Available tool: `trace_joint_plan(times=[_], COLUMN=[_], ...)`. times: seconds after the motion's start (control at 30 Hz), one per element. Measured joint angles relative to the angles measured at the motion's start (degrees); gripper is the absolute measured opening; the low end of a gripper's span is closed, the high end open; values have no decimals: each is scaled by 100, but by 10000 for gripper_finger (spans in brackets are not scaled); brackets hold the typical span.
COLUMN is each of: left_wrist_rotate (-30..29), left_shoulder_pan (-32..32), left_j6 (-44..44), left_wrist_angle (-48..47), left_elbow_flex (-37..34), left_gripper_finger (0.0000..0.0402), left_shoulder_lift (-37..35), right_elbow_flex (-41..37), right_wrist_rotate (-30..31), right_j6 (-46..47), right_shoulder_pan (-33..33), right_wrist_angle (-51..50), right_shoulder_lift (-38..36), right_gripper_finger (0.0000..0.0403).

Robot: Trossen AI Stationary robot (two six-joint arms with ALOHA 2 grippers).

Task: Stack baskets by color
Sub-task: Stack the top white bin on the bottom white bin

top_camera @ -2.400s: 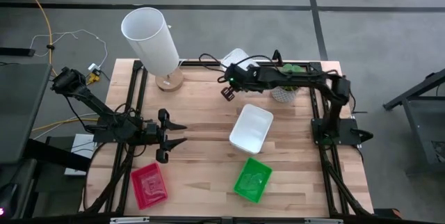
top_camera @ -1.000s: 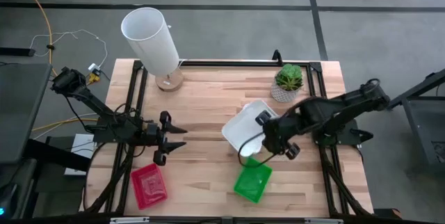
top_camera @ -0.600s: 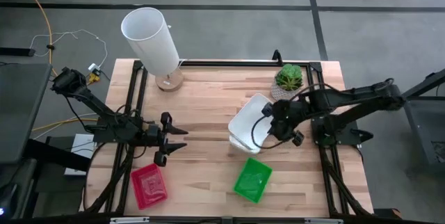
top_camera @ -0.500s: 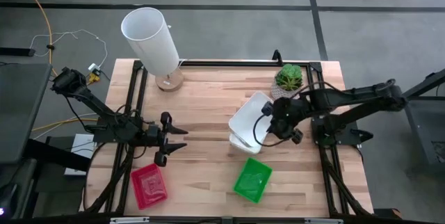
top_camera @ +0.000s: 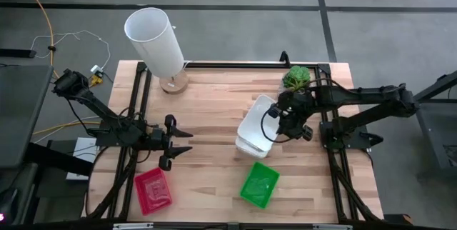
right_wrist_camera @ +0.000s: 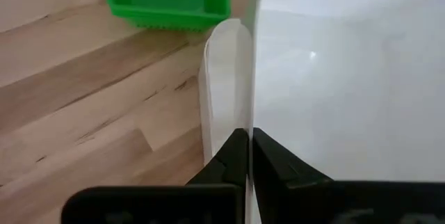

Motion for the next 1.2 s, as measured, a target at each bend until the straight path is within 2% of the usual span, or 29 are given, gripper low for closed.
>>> trace_joint_plan(times=[0.57,0.8,1.2], left_wrist_rotate=[5,5,5], left_shoulder_pan=[2,1,0], left_j6=[-6,-6,11], left_wrist_angle=[-2,-2,-2], left_elbow_flex=[0,0,0], left_gripper_finger=[188,188,188], left_shoulder_lift=[0,0,0], right_elbow_flex=[-2,-2,-2], right_wrist_rotate=[-39,-24,40], right_j6=[-479,321,1008], right_shoulder_pan=[-24,-24,-48], right_wrist_angle=[-44,240,374], right_shoulder_lift=[907,941,941], right_gripper_finger=[0,0,0])
